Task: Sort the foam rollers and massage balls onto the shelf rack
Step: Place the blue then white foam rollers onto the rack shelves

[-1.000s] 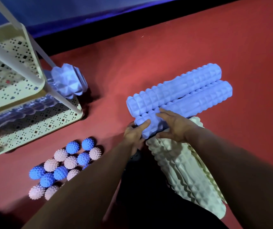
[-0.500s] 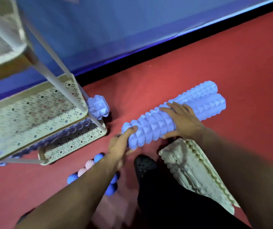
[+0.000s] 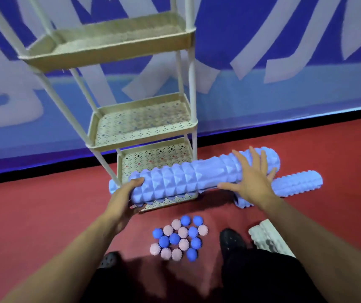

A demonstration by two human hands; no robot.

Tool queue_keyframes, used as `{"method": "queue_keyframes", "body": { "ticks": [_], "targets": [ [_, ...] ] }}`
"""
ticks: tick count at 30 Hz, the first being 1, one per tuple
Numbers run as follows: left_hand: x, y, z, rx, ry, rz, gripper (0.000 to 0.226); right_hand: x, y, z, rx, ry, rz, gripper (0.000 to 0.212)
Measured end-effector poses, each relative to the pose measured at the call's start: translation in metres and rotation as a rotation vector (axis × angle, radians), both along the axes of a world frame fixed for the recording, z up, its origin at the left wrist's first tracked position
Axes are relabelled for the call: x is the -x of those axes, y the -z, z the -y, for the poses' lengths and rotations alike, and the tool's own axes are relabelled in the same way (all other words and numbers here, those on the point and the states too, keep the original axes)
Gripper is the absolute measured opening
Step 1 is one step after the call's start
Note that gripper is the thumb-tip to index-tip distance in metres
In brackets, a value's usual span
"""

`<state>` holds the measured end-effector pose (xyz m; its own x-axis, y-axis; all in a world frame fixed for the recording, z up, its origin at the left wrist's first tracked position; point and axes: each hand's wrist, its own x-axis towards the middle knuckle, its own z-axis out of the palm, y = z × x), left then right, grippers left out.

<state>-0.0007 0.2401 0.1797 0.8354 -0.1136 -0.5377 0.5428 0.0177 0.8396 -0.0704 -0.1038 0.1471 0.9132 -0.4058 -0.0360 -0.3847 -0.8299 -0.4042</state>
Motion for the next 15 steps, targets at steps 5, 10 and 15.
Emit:
{"method": "queue_keyframes", "body": {
  "ticks": [5,10,15],
  "targets": [
    [0.009,-0.015,-0.058,0.054,-0.13,0.053,0.027,-0.004,-0.026,-0.061,-0.455,0.373,0.36,0.105],
    [0.006,-0.005,-0.08,0.029,-0.17,0.083,0.018,-0.012,0.006,-0.074,-1.271,0.673,0.338,0.105],
    [0.001,0.004,-0.087,0.063,-0.161,0.077,0.021,-0.02,-0.005,-0.108,-1.665,0.639,0.033,0.079]
  ]
}}
